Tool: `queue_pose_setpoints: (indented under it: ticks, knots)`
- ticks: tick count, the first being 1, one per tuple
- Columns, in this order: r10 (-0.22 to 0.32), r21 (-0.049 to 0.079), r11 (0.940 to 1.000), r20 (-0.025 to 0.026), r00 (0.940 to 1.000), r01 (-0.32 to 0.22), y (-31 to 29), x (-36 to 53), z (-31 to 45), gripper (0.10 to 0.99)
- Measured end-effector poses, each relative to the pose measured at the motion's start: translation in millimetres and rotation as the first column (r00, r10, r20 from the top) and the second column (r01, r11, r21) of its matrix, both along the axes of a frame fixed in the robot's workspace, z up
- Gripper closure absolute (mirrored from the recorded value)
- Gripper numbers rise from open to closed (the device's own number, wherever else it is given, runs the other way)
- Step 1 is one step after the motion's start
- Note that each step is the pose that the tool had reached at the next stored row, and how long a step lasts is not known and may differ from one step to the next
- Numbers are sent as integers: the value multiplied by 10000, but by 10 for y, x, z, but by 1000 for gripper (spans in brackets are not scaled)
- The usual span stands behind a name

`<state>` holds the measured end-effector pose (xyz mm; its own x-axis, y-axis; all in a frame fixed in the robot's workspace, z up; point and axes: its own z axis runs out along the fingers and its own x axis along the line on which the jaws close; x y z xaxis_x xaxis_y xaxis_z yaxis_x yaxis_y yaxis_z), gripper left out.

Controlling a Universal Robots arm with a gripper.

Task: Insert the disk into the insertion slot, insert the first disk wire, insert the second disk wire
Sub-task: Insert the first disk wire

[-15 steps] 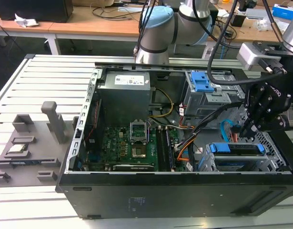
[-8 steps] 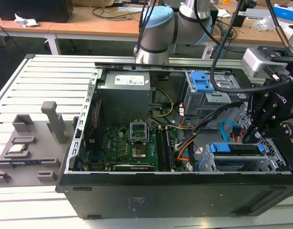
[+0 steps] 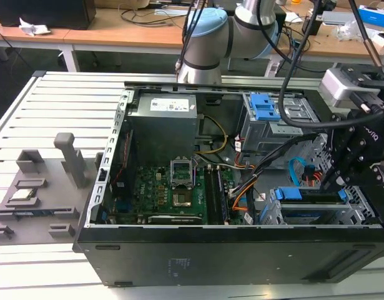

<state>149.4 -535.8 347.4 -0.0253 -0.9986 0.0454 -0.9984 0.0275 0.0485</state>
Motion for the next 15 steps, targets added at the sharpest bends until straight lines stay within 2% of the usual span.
queue_pose_setpoints:
  ticks: [3, 15]
  knots:
    - [4, -1, 10000, -2, 10000, -4, 10, 7, -28, 918]
    - [-44, 0, 10000, -2, 10000, 44, 26, 23, -63, 918]
